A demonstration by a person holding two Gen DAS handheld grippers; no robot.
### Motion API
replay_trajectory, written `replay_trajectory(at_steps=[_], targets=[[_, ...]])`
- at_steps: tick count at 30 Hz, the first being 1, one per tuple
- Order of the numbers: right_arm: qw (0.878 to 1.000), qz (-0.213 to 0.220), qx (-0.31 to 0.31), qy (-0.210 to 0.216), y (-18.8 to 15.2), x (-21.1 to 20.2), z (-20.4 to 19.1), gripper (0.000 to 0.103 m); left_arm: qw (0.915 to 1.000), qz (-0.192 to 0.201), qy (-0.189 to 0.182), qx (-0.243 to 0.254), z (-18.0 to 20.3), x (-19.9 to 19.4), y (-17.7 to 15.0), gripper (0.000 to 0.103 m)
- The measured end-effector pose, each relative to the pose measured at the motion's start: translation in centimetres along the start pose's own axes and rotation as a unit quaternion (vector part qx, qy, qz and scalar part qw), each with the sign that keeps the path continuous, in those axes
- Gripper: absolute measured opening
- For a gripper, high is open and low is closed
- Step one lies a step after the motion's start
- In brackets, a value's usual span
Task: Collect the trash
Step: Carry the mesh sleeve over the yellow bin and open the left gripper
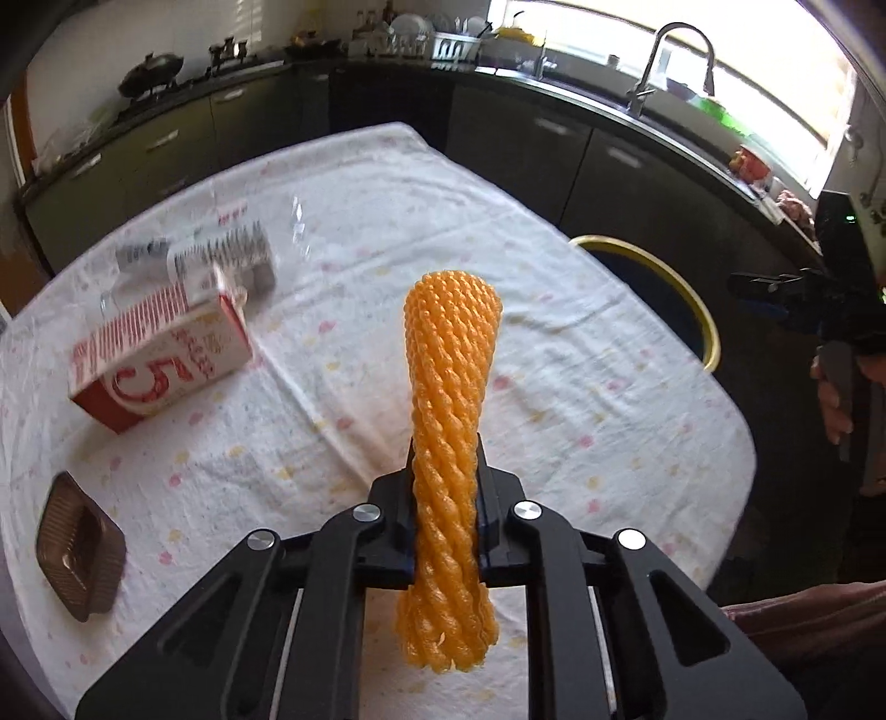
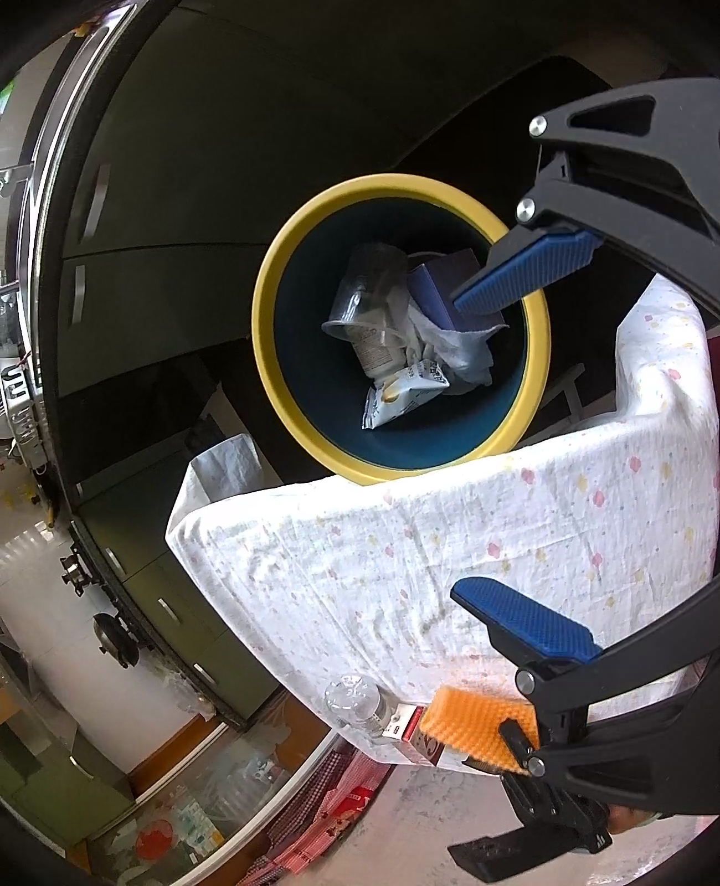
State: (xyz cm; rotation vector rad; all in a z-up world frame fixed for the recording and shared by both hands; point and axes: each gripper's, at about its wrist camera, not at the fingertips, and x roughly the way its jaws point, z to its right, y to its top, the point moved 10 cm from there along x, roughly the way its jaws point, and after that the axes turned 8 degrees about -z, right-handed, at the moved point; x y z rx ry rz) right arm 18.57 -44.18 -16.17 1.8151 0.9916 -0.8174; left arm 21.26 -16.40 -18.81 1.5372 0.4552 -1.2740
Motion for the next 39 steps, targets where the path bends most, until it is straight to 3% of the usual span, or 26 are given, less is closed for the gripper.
replay_trajectory(at_steps=[8, 13, 20, 27, 30, 32, 35, 39], targets=[[1.0, 0.013, 0.012, -0.021, 0.0, -0.9, 2.4, 0.091, 0.9981, 0.014, -0.015, 0.057, 4.8, -1.3, 3.3, 0.015], [0.998, 0.034, 0.034, -0.046, 0.0, -2.4, 5.9, 0.091, 0.9924, 0.009, -0.036, 0.117, 10.3, 0.0, 6.9, 0.015], [0.994, 0.048, 0.059, -0.073, -0.2, -4.2, 10.4, 0.091, 0.9833, -0.012, -0.06, 0.172, 18.0, 4.7, 12.0, 0.015], [0.993, 0.045, 0.078, -0.082, -0.9, -4.5, 13.5, 0.092, 0.9827, -0.036, -0.061, 0.171, 22.3, 10.2, 15.1, 0.017], [0.993, 0.04, 0.079, -0.078, -1.2, -4.1, 13.7, 0.092, 0.9842, -0.042, -0.057, 0.162, 23.4, 12.3, 15.9, 0.025], [0.993, 0.037, 0.079, -0.076, -1.1, -3.8, 13.7, 0.092, 0.9852, -0.045, -0.05, 0.158, 23.9, 13.3, 16.1, 0.048], [0.994, 0.035, 0.078, -0.074, -1.1, -3.6, 13.7, 0.092, 0.9868, -0.036, -0.039, 0.153, 24.2, 13.6, 16.3, 0.072], [0.994, 0.037, 0.078, -0.073, -1.1, -3.7, 13.7, 0.092, 0.9882, -0.018, -0.043, 0.146, 24.2, 11.9, 16.6, 0.081]])
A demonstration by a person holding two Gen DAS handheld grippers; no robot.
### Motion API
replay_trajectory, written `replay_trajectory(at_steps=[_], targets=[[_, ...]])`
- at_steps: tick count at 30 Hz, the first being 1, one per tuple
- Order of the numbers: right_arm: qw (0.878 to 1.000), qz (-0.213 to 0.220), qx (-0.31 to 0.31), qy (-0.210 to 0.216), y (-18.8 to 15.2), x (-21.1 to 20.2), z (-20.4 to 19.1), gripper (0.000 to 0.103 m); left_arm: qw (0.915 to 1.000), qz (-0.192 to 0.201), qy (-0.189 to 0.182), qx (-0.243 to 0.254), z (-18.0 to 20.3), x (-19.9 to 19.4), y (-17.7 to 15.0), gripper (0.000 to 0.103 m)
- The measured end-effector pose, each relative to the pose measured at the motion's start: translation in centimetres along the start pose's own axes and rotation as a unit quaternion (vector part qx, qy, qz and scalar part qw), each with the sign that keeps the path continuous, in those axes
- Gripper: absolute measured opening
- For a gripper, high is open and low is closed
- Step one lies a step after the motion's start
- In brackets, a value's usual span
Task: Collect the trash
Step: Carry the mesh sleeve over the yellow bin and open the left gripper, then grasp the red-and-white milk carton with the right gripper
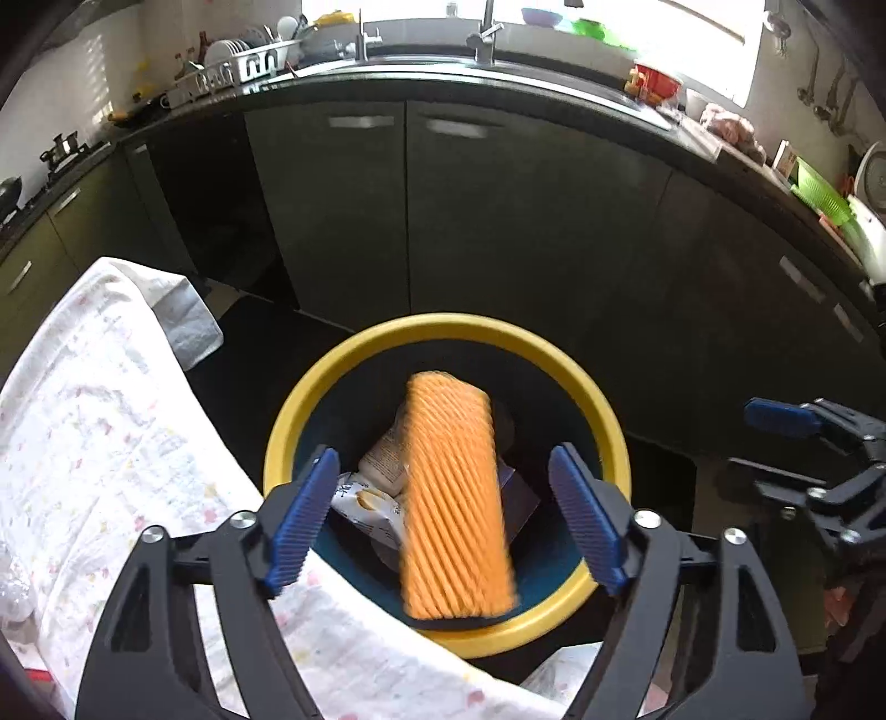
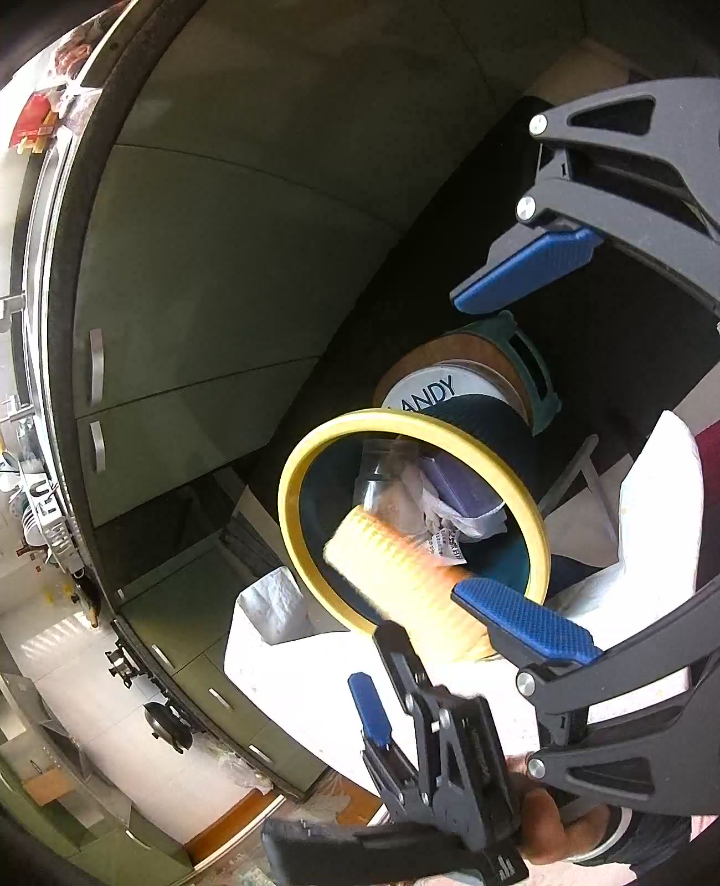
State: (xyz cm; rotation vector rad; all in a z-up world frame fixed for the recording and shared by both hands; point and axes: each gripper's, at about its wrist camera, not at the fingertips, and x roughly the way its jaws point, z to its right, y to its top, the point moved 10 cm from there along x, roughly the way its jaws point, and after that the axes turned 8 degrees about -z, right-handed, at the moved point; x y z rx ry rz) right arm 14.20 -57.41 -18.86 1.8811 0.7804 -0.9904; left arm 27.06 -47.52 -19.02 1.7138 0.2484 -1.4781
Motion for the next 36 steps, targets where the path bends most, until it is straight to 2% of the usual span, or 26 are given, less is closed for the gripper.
replay_trajectory(at_steps=[3, 5, 8, 11, 14, 18, 23, 29, 32, 35, 36], targets=[[1.0, -0.001, -0.002, 0.0, -0.1, 0.1, -0.3, 0.092, 0.9996, 0.028, -0.002, -0.007, -0.4, -2.8, -0.1, 0.083], [1.0, -0.002, -0.005, 0.0, -0.3, 0.0, -0.5, 0.092, 0.9988, 0.047, 0.003, -0.008, -0.9, -5.0, -0.6, 0.089], [1.0, -0.005, -0.011, 0.001, -0.5, 0.1, -1.1, 0.092, 0.9967, 0.078, 0.018, -0.017, -2.1, -8.9, -2.2, 0.089], [1.0, -0.008, -0.019, 0.0, -0.6, 0.2, -1.9, 0.092, 0.995, 0.091, 0.03, -0.028, -3.8, -11.5, -4.1, 0.089], [0.999, -0.014, -0.033, 0.003, -0.5, 0.4, -3.3, 0.092, 0.9931, 0.103, 0.035, -0.045, -5.5, -14.3, -7.1, 0.09], [0.997, -0.025, -0.07, 0.013, -0.6, 0.9, -7.0, 0.092, 0.9891, 0.112, 0.053, -0.08, -8.6, -17.6, -12.5, 0.091], [0.99, -0.042, -0.13, 0.033, -1.1, 1.8, -13.7, 0.092, 0.9787, 0.111, 0.105, -0.137, -13.6, -21.4, -20.5, 0.092], [0.97, -0.064, -0.223, 0.07, -2.9, 3.1, -24.8, 0.092, 0.9639, 0.102, 0.161, -0.185, -18.2, -24.3, -28.3, 0.093], [0.953, -0.076, -0.275, 0.099, -4.3, 3.3, -31.0, 0.092, 0.9587, 0.102, 0.173, -0.202, -19.9, -25.5, -31.7, 0.093], [0.932, -0.091, -0.331, 0.119, -5.9, 3.8, -36.9, 0.092, 0.9549, 0.104, 0.176, -0.215, -21.1, -26.3, -34.0, 0.093], [0.921, -0.097, -0.355, 0.131, -6.4, 4.0, -39.4, 0.092, 0.9534, 0.106, 0.176, -0.221, -21.6, -26.6, -34.9, 0.093]])
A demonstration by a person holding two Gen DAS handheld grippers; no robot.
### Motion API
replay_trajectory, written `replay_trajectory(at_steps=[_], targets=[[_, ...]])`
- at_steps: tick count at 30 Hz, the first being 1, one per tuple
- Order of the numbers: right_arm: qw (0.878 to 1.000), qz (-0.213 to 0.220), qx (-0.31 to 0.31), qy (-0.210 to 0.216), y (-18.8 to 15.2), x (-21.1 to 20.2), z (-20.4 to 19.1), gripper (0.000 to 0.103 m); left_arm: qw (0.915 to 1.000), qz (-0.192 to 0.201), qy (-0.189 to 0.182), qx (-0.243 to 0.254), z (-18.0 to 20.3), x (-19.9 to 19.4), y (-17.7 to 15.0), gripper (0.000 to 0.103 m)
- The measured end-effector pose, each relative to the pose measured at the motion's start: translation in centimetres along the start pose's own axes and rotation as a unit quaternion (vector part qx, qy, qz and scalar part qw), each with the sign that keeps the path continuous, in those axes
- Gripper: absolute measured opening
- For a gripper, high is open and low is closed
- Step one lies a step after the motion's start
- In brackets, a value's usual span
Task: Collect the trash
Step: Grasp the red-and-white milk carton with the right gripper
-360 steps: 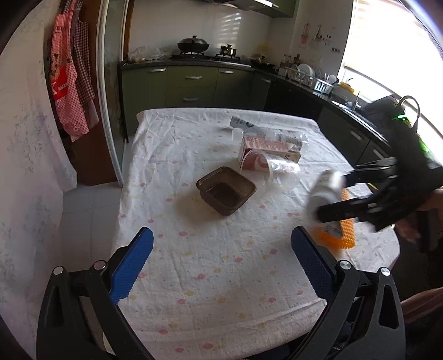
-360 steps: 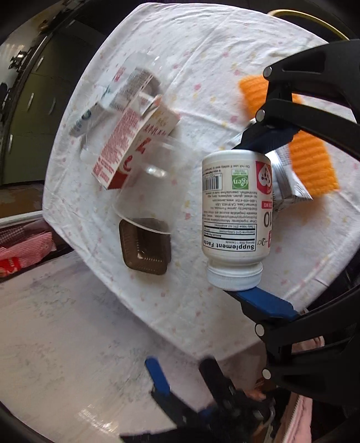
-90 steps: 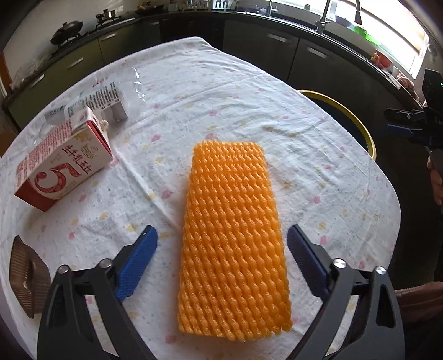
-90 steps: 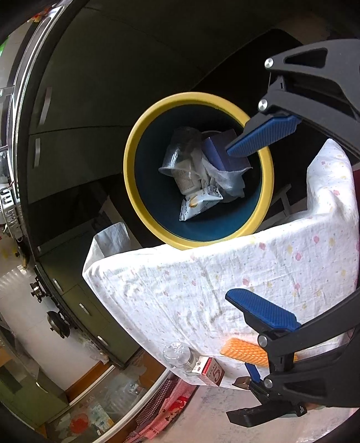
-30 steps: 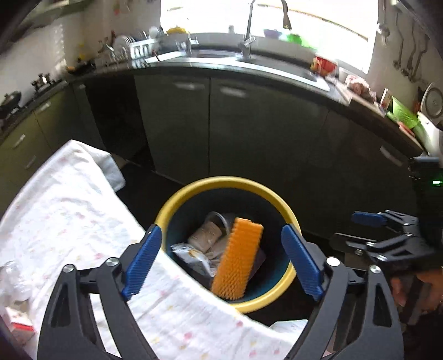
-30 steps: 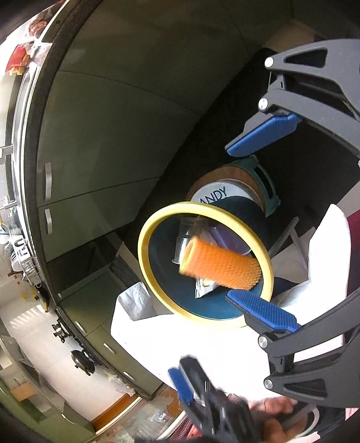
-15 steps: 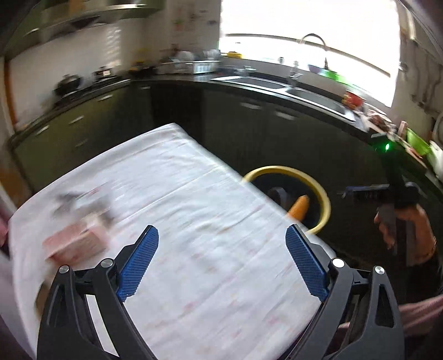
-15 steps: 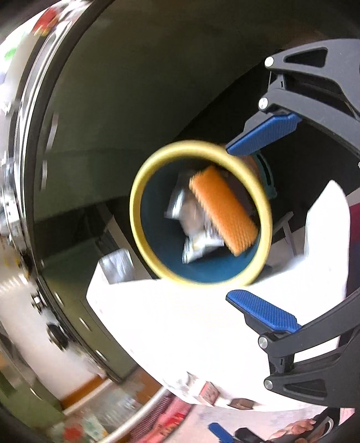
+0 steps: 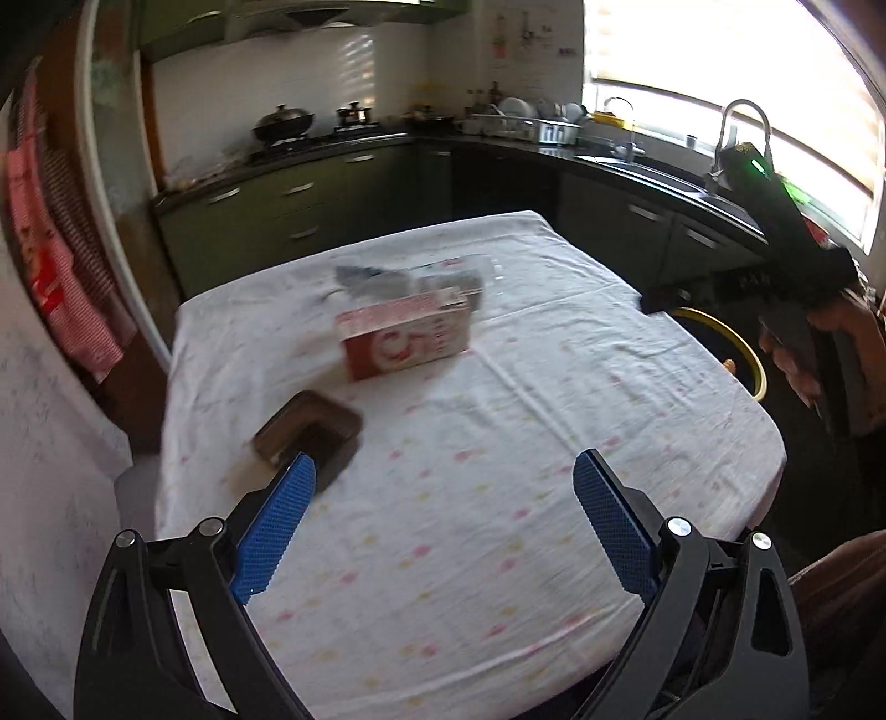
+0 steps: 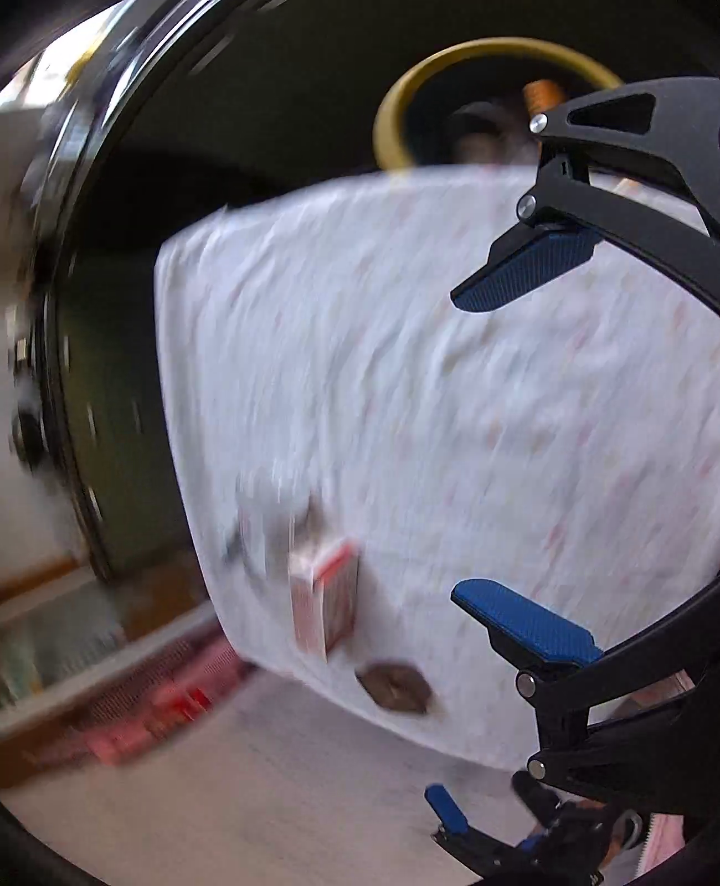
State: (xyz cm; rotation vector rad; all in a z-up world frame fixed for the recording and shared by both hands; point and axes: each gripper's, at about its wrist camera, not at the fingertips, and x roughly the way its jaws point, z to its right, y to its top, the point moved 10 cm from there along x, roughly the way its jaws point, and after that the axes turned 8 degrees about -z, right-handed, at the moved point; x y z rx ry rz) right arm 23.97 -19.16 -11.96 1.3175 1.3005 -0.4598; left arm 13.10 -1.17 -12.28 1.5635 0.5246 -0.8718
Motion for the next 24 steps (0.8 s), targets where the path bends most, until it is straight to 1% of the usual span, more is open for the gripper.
replay_trajectory(at_steps=[3, 4, 5, 6, 7, 8, 9, 10, 11, 12, 14, 17, 19, 21, 23, 24], targets=[[0.997, -0.017, -0.071, 0.024, 2.6, 1.9, -4.4, 0.092, 0.9999, 0.002, -0.004, -0.013, -1.3, -0.5, -0.9, 0.093], [0.994, -0.024, -0.102, 0.03, 3.3, 2.7, -5.8, 0.092, 0.9998, 0.001, -0.006, -0.016, -1.7, -0.6, -1.2, 0.093], [0.987, -0.032, -0.154, 0.03, 4.2, 3.7, -7.5, 0.092, 0.9998, 0.002, -0.006, -0.02, -2.3, -0.7, -1.5, 0.093], [0.98, -0.037, -0.196, 0.024, 4.8, 4.5, -8.6, 0.092, 0.9998, 0.001, -0.006, -0.021, -2.3, -0.6, -1.6, 0.093], [0.969, -0.044, -0.243, 0.013, 5.4, 5.4, -9.8, 0.092, 0.9997, 0.001, -0.005, -0.023, -2.5, -0.6, -1.7, 0.093], [0.957, -0.054, -0.285, 0.002, 5.6, 6.3, -10.6, 0.092, 0.9997, 0.001, -0.004, -0.023, -2.6, -0.7, -1.8, 0.093], [0.942, -0.072, -0.326, -0.011, 5.8, 7.5, -11.2, 0.091, 0.9997, 0.0, -0.003, -0.025, -2.8, -0.5, -1.9, 0.093], [0.932, -0.085, -0.352, -0.021, 6.0, 8.4, -11.6, 0.089, 0.9996, -0.002, -0.001, -0.027, -3.2, -0.4, -2.0, 0.093], [0.92, -0.101, -0.379, -0.026, 6.4, 9.4, -12.0, 0.083, 0.9996, -0.003, 0.0, -0.028, -3.2, -0.3, -1.9, 0.094], [0.913, -0.109, -0.392, -0.025, 6.5, 9.7, -12.2, 0.078, 0.9996, -0.004, 0.003, -0.03, -3.5, -0.2, -1.8, 0.093], [0.901, -0.129, -0.415, -0.024, 7.1, 10.6, -12.5, 0.073, 0.9994, -0.005, 0.006, -0.034, -4.0, 0.0, -1.8, 0.094], [0.881, -0.16, -0.445, -0.034, 8.2, 12.1, -12.6, 0.061, 0.999, -0.011, 0.004, -0.043, -4.9, 0.6, -1.7, 0.094], [0.872, -0.181, -0.454, -0.027, 8.5, 12.8, -12.7, 0.056, 0.9987, -0.014, 0.003, -0.049, -5.3, 1.0, -1.7, 0.094], [0.864, -0.198, -0.462, -0.022, 8.5, 13.3, -12.8, 0.044, 0.9983, -0.019, 0.0, -0.056, -5.8, 1.4, -1.8, 0.094], [0.85, -0.216, -0.479, -0.032, 8.6, 14.0, -12.7, 0.044, 0.9979, -0.023, -0.002, -0.06, -6.1, 1.7, -1.8, 0.094], [0.846, -0.224, -0.482, -0.032, 8.3, 14.3, -12.7, 0.044, 0.9978, -0.024, -0.003, -0.061, -6.2, 1.8, -1.9, 0.094]])
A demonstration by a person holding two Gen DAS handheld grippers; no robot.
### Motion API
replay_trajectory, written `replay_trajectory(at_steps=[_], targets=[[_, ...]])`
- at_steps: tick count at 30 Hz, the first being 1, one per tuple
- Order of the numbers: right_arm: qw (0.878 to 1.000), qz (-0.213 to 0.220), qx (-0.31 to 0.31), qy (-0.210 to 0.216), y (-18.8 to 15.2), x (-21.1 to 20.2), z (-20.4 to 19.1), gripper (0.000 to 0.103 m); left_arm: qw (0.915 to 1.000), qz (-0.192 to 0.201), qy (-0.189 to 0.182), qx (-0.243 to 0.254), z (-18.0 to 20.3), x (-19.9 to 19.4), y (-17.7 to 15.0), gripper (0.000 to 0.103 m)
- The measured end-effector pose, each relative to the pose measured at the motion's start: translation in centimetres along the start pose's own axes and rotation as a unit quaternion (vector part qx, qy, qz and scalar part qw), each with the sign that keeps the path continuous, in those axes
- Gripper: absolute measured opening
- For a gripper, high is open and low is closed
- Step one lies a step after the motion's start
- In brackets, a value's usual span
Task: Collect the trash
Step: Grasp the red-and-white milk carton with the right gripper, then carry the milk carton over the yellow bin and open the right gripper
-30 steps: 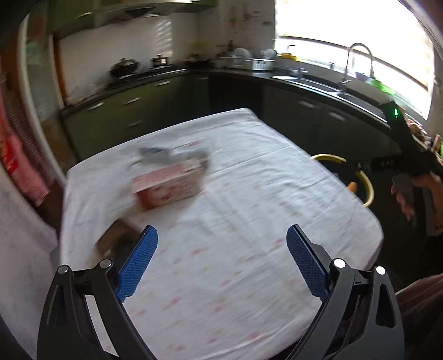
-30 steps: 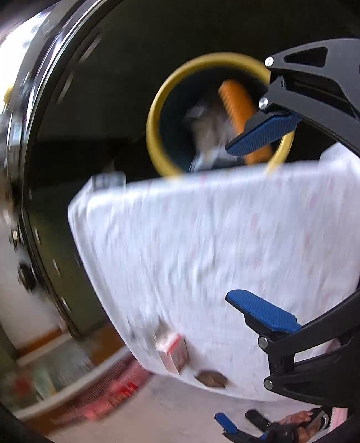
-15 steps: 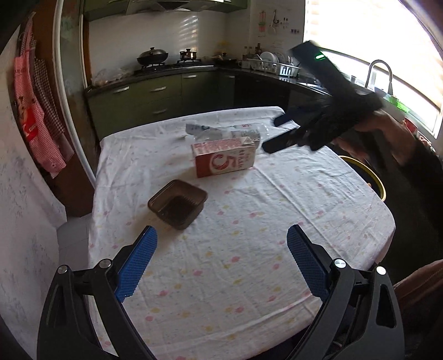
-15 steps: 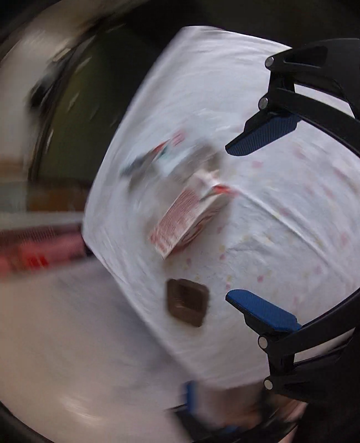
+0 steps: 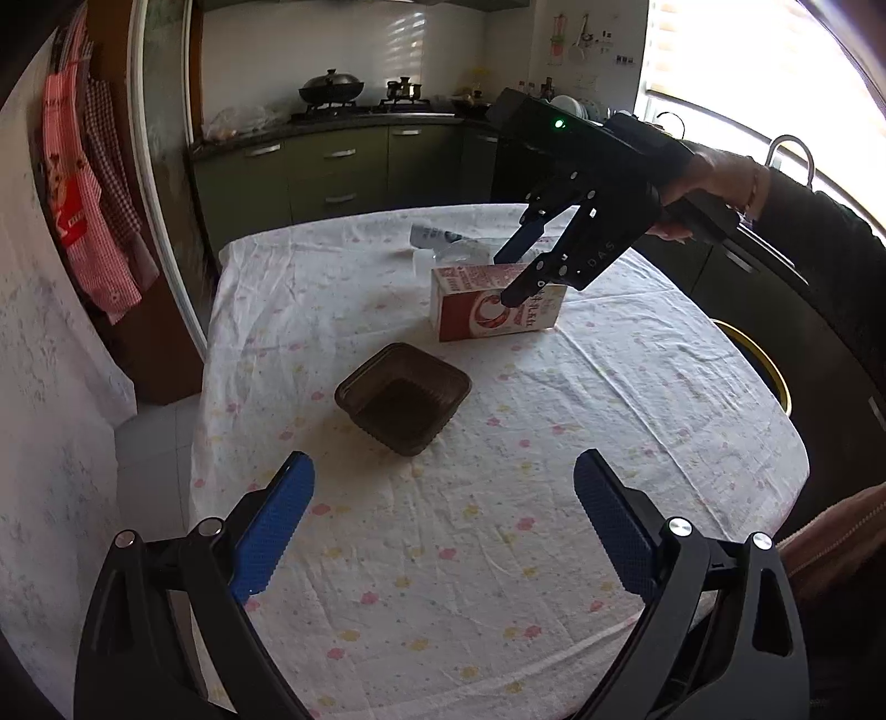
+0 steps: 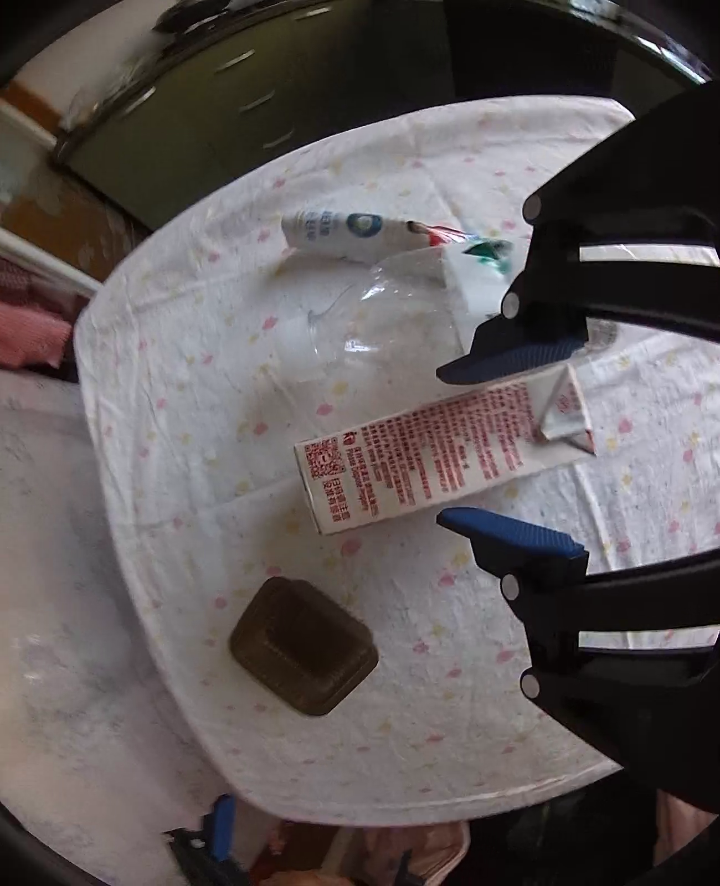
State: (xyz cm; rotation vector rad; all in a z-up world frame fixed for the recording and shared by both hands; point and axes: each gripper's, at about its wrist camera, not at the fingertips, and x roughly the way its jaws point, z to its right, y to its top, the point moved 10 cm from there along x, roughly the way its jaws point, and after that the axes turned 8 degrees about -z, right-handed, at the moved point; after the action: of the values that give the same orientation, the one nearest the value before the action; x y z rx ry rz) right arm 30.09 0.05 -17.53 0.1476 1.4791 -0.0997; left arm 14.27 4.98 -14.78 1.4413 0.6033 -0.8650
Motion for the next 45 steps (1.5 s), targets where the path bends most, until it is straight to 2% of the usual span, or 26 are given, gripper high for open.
replay_trajectory(at_steps=[6, 7, 8, 10, 13, 15, 20, 24, 27, 31, 35, 37, 40, 42, 45], targets=[[0.999, -0.03, -0.017, 0.013, 0.7, 1.9, -0.6, 0.044, 0.9999, -0.003, -0.009, -0.009, -0.8, 0.5, 0.0, 0.094], [0.999, -0.033, -0.015, 0.014, 1.0, 2.4, -0.6, 0.042, 0.9999, -0.005, -0.01, -0.01, -0.8, 0.6, 0.0, 0.094], [0.999, -0.035, -0.01, 0.015, 1.2, 2.8, -0.5, 0.037, 0.9999, -0.006, -0.01, -0.011, -0.9, 0.6, -0.1, 0.094], [0.999, -0.031, 0.001, 0.01, 1.3, 2.9, -0.4, 0.036, 0.9999, -0.008, -0.011, -0.01, -0.9, 0.7, -0.2, 0.094], [1.0, -0.019, 0.016, 0.0, 0.6, 2.0, -0.5, 0.033, 0.9999, -0.008, -0.013, -0.008, -0.8, 0.6, -0.4, 0.094], [1.0, -0.008, 0.028, 0.009, -0.2, 0.9, -1.0, 0.033, 0.9999, -0.007, -0.013, -0.007, -0.6, 0.5, -0.4, 0.094], [0.995, 0.047, 0.082, 0.021, -2.3, -2.7, -1.9, 0.034, 0.9998, -0.005, -0.02, -0.001, 0.3, 0.3, -0.5, 0.094], [0.981, 0.083, 0.174, 0.012, -7.5, -5.8, -2.0, 0.033, 0.9995, -0.002, -0.027, 0.019, 2.2, 0.3, -0.4, 0.094], [0.963, 0.096, 0.251, 0.016, -12.9, -7.6, -1.4, 0.034, 0.9989, 0.002, -0.033, 0.033, 3.9, 0.2, -0.3, 0.094], [0.93, 0.088, 0.357, -0.024, -22.2, -8.4, 0.4, 0.034, 0.9979, -0.001, -0.037, 0.053, 6.2, 0.7, -0.2, 0.094], [0.889, 0.067, 0.451, -0.049, -31.5, -7.3, 2.3, 0.034, 0.9966, -0.009, -0.04, 0.072, 8.3, 1.4, -0.3, 0.094], [0.861, 0.058, 0.504, -0.044, -36.3, -6.1, 3.0, 0.034, 0.9955, -0.014, -0.041, 0.085, 9.6, 1.7, -0.2, 0.094], [0.829, 0.048, 0.557, -0.025, -41.0, -3.6, 3.8, 0.034, 0.9939, -0.017, -0.04, 0.101, 11.1, 1.9, 0.0, 0.094], [0.814, 0.047, 0.579, -0.01, -42.5, -2.1, 4.1, 0.034, 0.9932, -0.015, -0.04, 0.108, 11.9, 1.8, 0.3, 0.094], [0.801, 0.049, 0.597, 0.011, -44.2, -0.3, 4.5, 0.034, 0.9922, -0.016, -0.037, 0.118, 12.8, 1.9, 0.5, 0.094]])
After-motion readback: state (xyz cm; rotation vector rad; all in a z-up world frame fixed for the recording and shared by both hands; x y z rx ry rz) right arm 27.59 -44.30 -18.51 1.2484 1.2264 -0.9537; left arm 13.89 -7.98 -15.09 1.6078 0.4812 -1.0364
